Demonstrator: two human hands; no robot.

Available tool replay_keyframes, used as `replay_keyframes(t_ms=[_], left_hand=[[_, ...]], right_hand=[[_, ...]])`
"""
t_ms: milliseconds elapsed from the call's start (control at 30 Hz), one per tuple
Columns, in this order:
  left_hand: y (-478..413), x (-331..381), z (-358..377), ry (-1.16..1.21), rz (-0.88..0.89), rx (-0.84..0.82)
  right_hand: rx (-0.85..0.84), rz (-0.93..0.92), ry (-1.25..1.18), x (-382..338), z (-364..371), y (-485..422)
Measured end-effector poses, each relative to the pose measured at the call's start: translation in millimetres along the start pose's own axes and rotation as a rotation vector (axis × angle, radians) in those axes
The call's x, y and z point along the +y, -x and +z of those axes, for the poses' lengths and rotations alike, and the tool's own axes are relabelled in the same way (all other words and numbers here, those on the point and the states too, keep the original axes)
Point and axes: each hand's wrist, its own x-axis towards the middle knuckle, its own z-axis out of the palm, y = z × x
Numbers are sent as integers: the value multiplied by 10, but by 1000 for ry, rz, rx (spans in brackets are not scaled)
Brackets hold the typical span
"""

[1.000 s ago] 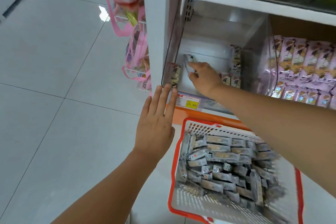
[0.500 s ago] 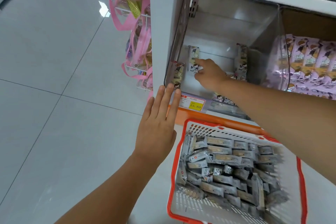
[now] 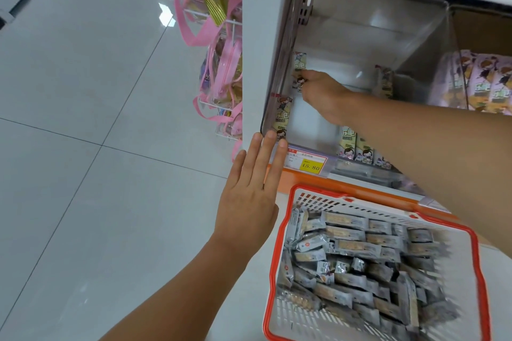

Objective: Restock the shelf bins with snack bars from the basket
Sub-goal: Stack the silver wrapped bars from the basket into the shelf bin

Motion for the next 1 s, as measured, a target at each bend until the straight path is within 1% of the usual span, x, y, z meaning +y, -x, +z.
replay_keyframes(t_ms=[67,133,200,300,367,433,500,533,600,633,700,733,767,800,900,1000], left_hand=[[2,-4,5,-8,3,-3],[-1,-18,6,-17,6,-10],[-4,-19,-5,-24,-1,-25],[-2,-5,-28,-18,-13,-39],[-10,15,-55,-18,-20,-67],[-12,41,-95,-12,-40,-89],[22,81,-105,15,-61,-72],[56,117,-105,39,-72,-51],[165,220,-73,99,-76,31],[228,285,-57,119,-92,25],[388,381,42,105,-76,-86],[484,411,140,94,-64,-151],[560,441,215,90,-79,-251],[633,471,300,89,-80,-361],[816,566,507,67,-103,-632],[958,610,750,62,-152,-698]], right_hand=[[-7,14,-48,-28,13,-48],[-69,6,-111,-47,38,-23],[-124,-2,-98,-33,65,28],[-155,-20,-60,-17,65,129],[-132,-66,-57,-21,38,216],[-3,-183,-73,-47,16,322],[164,-339,-135,-62,-16,507],[213,-433,-167,-54,-41,654],[244,-608,-193,51,-96,1040],[236,-658,-187,154,-108,1252],[196,-685,-151,447,-86,1647],[174,-673,-110,642,-48,1793],[147,-636,-63,877,13,1893],[105,-563,-18,1142,82,1971],[-31,-192,113,2108,297,2020],[-194,114,282,2909,490,2002]])
